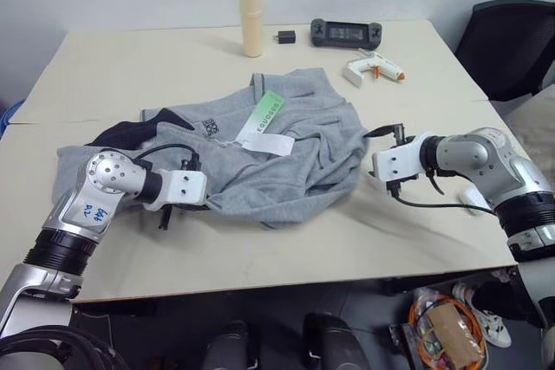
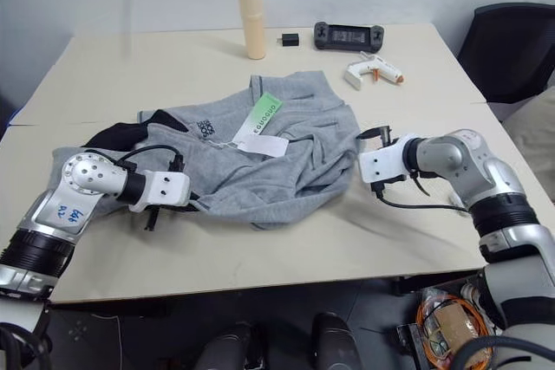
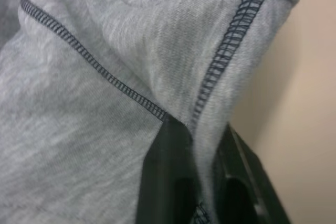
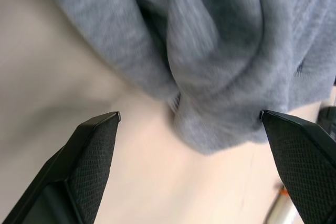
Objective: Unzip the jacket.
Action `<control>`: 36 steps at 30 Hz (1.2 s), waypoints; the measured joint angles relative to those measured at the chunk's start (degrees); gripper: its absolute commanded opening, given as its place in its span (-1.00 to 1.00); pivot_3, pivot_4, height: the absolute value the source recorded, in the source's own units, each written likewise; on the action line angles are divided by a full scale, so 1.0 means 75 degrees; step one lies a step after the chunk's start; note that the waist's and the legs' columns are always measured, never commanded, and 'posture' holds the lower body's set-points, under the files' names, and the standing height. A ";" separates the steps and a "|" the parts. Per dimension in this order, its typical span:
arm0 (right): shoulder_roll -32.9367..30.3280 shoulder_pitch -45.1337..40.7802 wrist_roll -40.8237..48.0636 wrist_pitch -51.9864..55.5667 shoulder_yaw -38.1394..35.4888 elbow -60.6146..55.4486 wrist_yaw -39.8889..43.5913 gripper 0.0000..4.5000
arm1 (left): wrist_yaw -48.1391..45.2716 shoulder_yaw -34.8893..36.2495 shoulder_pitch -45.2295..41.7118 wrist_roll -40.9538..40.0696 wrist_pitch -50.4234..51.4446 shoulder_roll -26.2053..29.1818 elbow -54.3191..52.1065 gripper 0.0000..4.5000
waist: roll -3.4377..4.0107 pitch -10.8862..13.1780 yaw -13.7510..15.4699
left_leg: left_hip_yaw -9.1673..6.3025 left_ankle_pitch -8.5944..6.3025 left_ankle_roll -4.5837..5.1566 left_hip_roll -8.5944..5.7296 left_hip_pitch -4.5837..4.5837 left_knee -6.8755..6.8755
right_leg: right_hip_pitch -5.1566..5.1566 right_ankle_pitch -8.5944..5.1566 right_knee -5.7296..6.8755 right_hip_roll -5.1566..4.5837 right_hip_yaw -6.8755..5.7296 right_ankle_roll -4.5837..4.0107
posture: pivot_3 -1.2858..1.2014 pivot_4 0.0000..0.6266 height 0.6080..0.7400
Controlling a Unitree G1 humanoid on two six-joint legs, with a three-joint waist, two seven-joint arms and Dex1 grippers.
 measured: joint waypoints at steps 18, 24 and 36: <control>0.0238 -0.0165 0.0091 -0.0268 0.0283 0.0221 0.0600 -0.76 | -0.0209 0.0156 0.0205 -0.0133 -0.0069 0.0078 -0.0264 -1.00 | 0.0000 0.0000 0.0037 | 0.0001 -0.0004 -0.0003 0.0008 -0.0005 0.0009 | 0.0000 -0.0003 -0.0001 0.0003 0.0003 -0.0005 | 0.03 -0.52 1.00; -0.1749 0.2995 0.3006 0.1608 -0.0843 -0.3594 0.2690 -0.98 | -0.0899 0.0647 0.1823 -0.0915 -0.0291 0.1320 -0.1489 -1.00 | 0.0003 0.0002 0.0101 | -0.0040 -0.0029 -0.0019 0.0036 -0.0026 0.0009 | 0.0015 -0.0010 -0.0049 -0.0010 0.0011 -0.0018 | 0.03 -0.52 1.00; -0.2511 0.8551 0.4985 0.5840 -0.3818 -0.9284 0.1752 -0.70 | -0.0678 0.2579 0.6234 -0.1759 0.0842 0.2443 -0.4454 -0.87 | -0.0002 -0.0011 0.0163 | -0.0059 -0.0087 -0.0082 0.0052 0.0046 0.0009 | 0.0067 -0.0010 -0.0069 -0.0012 0.0018 -0.0063 | 0.03 -0.52 1.00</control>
